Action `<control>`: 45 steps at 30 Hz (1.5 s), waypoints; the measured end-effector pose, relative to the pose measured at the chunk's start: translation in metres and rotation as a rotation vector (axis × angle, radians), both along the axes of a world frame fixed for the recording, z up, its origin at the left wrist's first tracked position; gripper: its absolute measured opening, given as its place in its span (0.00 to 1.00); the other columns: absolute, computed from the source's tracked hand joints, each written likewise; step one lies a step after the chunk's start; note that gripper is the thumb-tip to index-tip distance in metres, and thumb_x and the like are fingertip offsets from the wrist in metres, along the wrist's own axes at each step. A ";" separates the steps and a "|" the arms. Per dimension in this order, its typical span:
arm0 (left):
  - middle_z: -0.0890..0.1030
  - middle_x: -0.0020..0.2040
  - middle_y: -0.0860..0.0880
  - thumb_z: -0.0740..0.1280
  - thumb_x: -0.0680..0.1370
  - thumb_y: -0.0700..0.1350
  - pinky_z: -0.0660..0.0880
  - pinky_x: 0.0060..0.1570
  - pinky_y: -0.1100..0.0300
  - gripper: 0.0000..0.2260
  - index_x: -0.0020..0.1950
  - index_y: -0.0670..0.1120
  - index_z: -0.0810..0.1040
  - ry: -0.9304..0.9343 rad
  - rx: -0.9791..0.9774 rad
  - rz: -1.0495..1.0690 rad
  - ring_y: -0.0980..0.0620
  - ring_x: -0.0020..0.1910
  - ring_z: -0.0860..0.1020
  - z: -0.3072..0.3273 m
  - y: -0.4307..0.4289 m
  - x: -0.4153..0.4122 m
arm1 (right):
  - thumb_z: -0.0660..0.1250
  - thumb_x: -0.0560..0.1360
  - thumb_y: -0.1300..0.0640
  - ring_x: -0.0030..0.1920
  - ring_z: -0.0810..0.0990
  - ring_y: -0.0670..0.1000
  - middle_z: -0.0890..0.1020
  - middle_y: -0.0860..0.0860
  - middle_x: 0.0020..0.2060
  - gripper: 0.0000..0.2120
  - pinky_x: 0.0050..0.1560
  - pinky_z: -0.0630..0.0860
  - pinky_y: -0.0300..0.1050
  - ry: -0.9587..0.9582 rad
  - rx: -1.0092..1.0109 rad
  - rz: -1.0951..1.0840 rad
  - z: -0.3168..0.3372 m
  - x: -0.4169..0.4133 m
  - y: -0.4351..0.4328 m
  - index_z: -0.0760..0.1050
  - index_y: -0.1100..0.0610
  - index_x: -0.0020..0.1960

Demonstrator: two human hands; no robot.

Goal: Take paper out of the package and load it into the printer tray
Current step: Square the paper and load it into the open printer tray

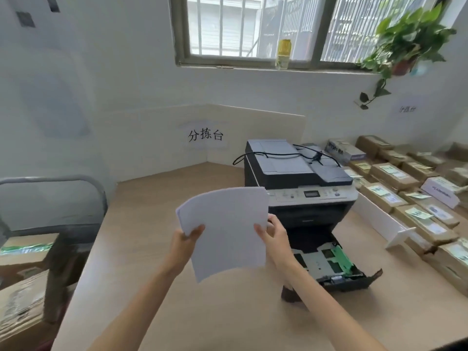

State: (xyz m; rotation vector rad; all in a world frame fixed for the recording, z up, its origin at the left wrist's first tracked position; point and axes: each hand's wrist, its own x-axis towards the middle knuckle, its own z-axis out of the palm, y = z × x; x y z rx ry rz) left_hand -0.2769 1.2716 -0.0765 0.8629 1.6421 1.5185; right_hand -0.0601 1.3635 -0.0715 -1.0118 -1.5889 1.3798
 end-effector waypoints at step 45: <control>0.87 0.41 0.54 0.74 0.67 0.52 0.78 0.43 0.60 0.07 0.44 0.53 0.85 -0.095 -0.166 0.093 0.54 0.43 0.83 -0.077 0.034 0.019 | 0.69 0.68 0.38 0.34 0.78 0.47 0.78 0.55 0.37 0.26 0.33 0.75 0.35 0.055 -0.218 -0.034 -0.071 -0.021 0.061 0.73 0.62 0.45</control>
